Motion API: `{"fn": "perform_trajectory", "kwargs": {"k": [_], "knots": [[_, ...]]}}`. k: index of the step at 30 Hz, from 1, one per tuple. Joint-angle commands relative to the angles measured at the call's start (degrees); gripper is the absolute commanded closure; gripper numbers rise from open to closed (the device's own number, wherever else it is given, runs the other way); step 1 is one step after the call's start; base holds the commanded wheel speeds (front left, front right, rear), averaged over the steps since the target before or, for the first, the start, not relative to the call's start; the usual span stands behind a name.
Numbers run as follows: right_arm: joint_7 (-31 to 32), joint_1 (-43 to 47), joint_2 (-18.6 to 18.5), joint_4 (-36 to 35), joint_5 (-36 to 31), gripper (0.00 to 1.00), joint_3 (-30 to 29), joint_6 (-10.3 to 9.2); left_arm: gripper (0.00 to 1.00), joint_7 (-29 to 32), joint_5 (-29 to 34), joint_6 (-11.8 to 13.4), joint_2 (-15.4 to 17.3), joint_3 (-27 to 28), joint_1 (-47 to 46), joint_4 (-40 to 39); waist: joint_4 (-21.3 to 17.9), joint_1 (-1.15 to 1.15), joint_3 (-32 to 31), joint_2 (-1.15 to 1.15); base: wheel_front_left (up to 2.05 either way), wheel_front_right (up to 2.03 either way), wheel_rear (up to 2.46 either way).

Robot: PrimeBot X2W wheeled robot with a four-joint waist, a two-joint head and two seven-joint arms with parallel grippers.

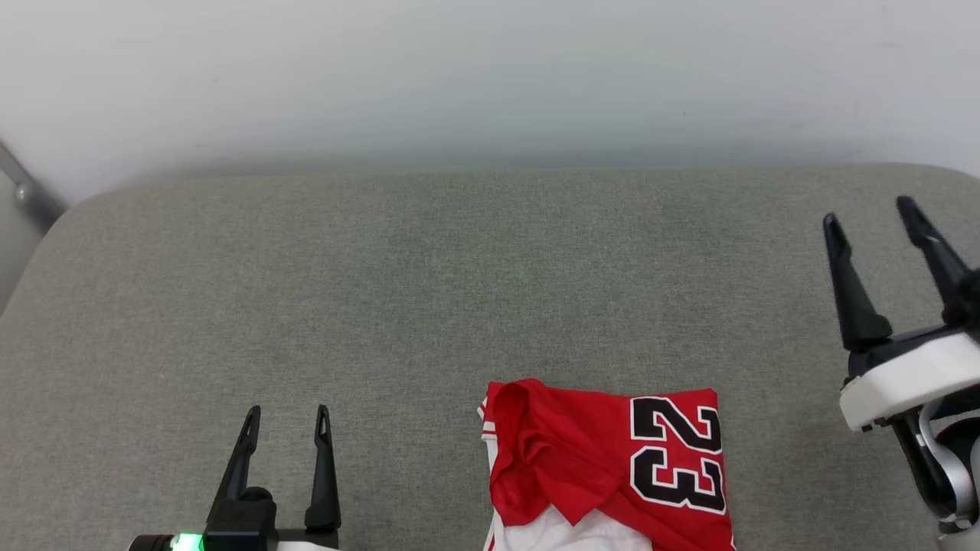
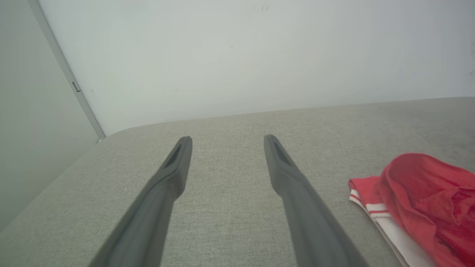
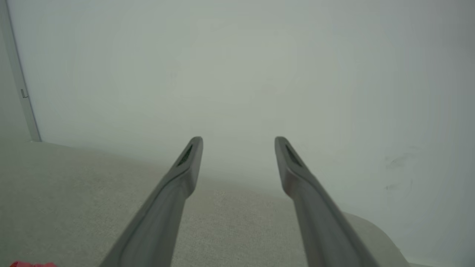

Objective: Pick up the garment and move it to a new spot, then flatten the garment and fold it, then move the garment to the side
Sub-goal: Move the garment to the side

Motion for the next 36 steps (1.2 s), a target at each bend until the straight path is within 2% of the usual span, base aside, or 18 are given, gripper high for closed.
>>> {"fn": "perform_trajectory", "kwargs": {"k": [1, 4, 8, 11, 15, 19, 29, 36], "knots": [[3.58, -0.58, -1.85, 0.97, 1.96, 0.00, 1.65, -0.02, 0.00, -0.12, 0.30, -0.12, -0.01, -0.12, -0.63, -0.07, 0.15, 0.00, 0.30, 0.00, 0.00, 0.00, 0.00], [16.73, -2.42, -8.27, 1.59, 9.92, 0.00, 7.23, -0.03, 0.00, -0.12, 0.30, -0.21, -0.12, -0.12, -1.13, -0.16, 0.39, 0.00, 1.11, 0.00, 0.00, 0.00, 0.00], [31.63, -2.13, -14.92, 1.74, 23.23, 0.00, 12.31, -0.02, 0.00, -0.12, 0.31, -0.33, -0.39, -0.13, -1.61, -0.28, 0.58, 0.00, 2.50, 0.00, 0.00, 0.00, 0.00], [40.82, -0.84, -17.79, 2.40, 33.62, 0.00, 13.89, -0.02, 0.00, -0.12, 0.37, -0.46, -0.53, -0.28, -2.47, -0.22, 0.90, 0.00, 3.64, 0.00, 0.00, 0.00, 0.00], [47.69, 1.05, -20.35, 3.86, 41.95, 0.00, 15.37, -0.02, 0.00, -0.12, 0.45, -0.86, -0.75, -0.50, -3.56, -0.14, 1.58, 0.00, 5.40, 0.00, 0.00, 0.00, 0.00], [49.99, 2.47, -20.60, 5.67, 46.78, 0.00, 16.81, -0.02, 0.00, -0.12, 0.60, -1.16, -0.78, -0.58, -4.84, -0.08, 2.30, 0.00, 7.40, 0.00, 0.00, 0.00, 0.00], [45.64, -0.58, -16.11, 10.62, 52.28, 0.00, 20.75, -0.02, 0.00, -0.12, 1.04, -1.98, -0.64, -1.11, -8.17, 0.03, 3.83, 0.00, 12.79, 0.00, 0.00, 0.00, 0.00], [43.88, -2.44, -15.88, 13.60, 53.35, 0.00, 26.90, -0.04, 0.00, -0.12, 0.80, -1.99, -0.85, -1.72, -9.67, 0.37, 4.76, 0.00, 14.48, 0.00, 0.00, 0.00, 0.00]]}}
